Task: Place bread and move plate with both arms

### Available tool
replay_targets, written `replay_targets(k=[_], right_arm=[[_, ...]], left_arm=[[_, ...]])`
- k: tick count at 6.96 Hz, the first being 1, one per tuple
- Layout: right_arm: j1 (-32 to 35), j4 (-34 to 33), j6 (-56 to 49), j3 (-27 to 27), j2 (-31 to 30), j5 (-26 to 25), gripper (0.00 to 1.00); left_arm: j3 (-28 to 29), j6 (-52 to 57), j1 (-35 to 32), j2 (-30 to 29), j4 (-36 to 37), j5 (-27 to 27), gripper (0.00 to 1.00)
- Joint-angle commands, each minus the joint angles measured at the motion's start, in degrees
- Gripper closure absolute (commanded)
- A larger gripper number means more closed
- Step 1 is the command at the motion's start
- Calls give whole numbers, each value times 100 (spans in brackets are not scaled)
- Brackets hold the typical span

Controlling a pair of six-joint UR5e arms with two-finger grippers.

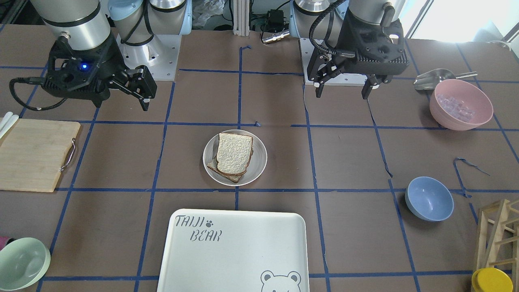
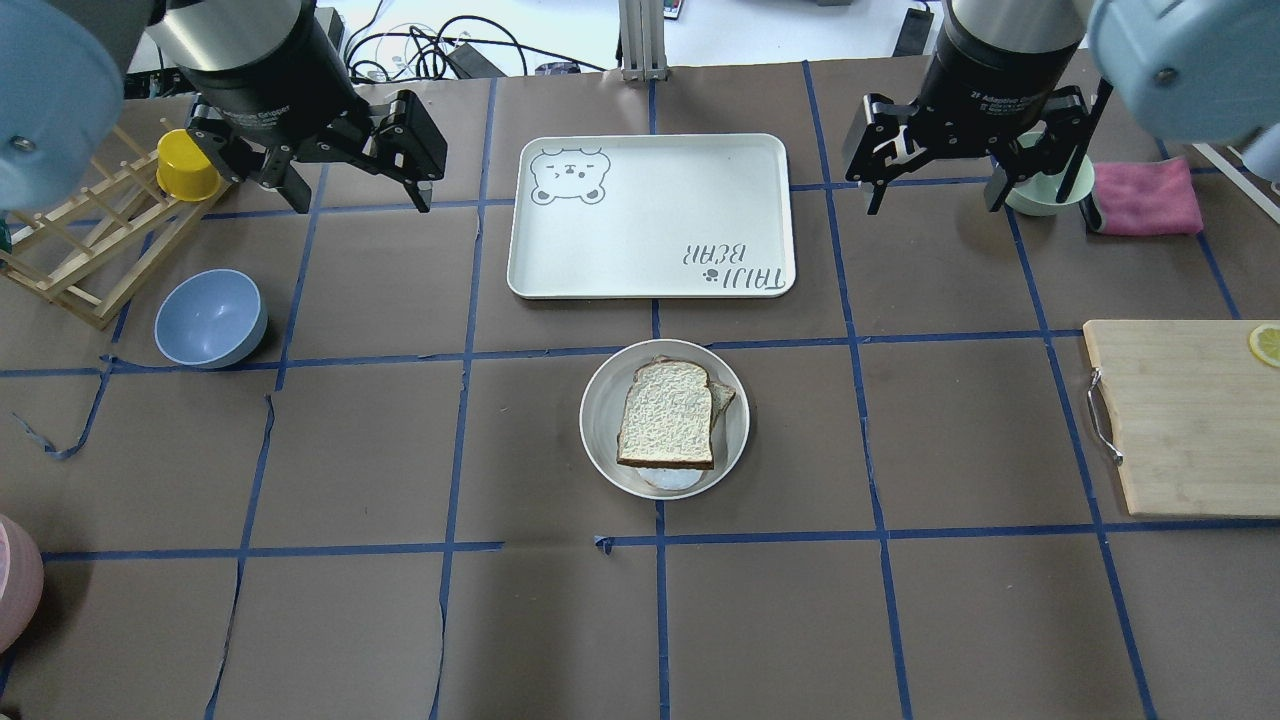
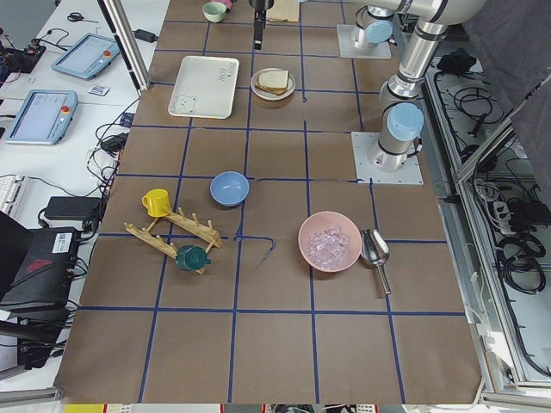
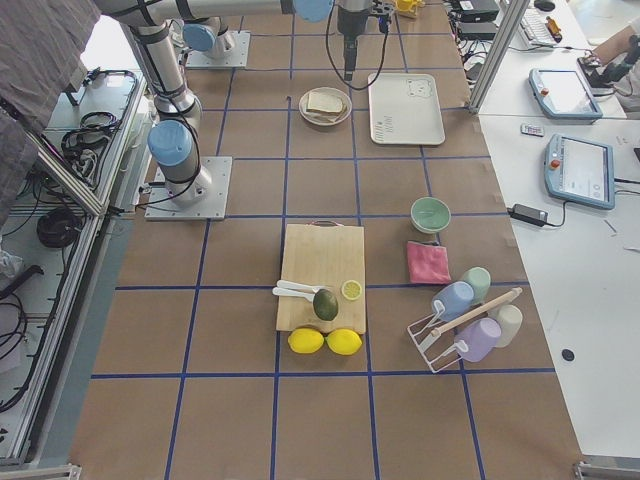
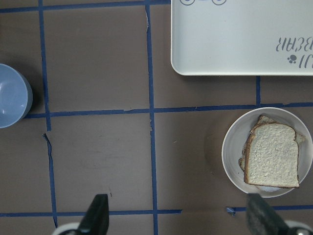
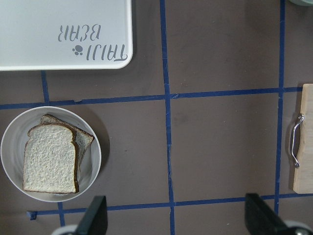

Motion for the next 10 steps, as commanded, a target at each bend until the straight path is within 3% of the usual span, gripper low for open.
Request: replay_targets(k=[1, 10], right_arm=[[-1, 0, 0, 0, 6, 0, 0], [-10, 0, 0, 0, 6, 0, 0]], left_arm=[[16, 0, 0, 0, -44, 9, 0], [191, -447, -44, -228, -457, 1, 0]])
